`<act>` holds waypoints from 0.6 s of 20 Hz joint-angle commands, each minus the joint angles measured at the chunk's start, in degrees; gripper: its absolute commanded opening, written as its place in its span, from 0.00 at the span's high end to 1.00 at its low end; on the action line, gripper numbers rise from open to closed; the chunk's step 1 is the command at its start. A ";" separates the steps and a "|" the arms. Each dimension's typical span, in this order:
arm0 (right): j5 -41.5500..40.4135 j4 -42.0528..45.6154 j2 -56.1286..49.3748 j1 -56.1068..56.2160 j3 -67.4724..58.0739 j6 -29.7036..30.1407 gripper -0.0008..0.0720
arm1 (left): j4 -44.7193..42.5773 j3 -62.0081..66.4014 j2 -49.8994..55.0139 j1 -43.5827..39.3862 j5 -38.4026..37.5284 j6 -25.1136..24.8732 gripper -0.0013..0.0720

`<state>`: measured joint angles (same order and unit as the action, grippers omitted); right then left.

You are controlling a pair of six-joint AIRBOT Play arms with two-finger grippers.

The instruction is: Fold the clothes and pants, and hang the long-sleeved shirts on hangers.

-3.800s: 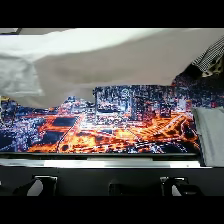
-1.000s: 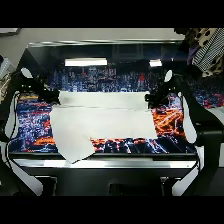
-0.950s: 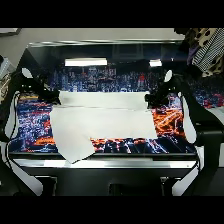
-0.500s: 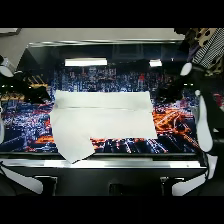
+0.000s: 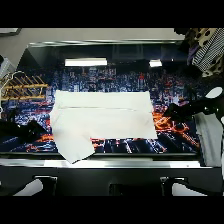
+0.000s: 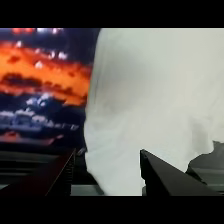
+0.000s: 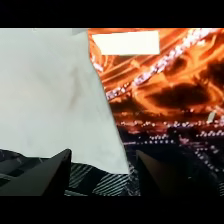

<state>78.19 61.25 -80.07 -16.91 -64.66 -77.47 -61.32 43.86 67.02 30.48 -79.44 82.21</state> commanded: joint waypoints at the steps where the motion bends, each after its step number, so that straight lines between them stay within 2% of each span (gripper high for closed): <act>1: -1.57 -5.16 4.17 -0.57 6.14 1.73 0.35 | 3.98 -15.19 -9.97 1.07 3.72 -3.02 0.33; 6: 1.07 -6.58 6.01 -0.57 6.23 1.73 0.42 | 3.96 -21.38 -10.95 1.07 5.20 -2.97 0.33; 12: 2.05 -7.52 7.87 -0.57 6.23 1.68 0.42 | 5.92 -22.97 -10.93 -3.50 8.85 -2.71 0.33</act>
<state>79.61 54.52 -73.21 -17.45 -58.54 -75.83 -56.75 22.11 56.34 29.17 -73.06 79.46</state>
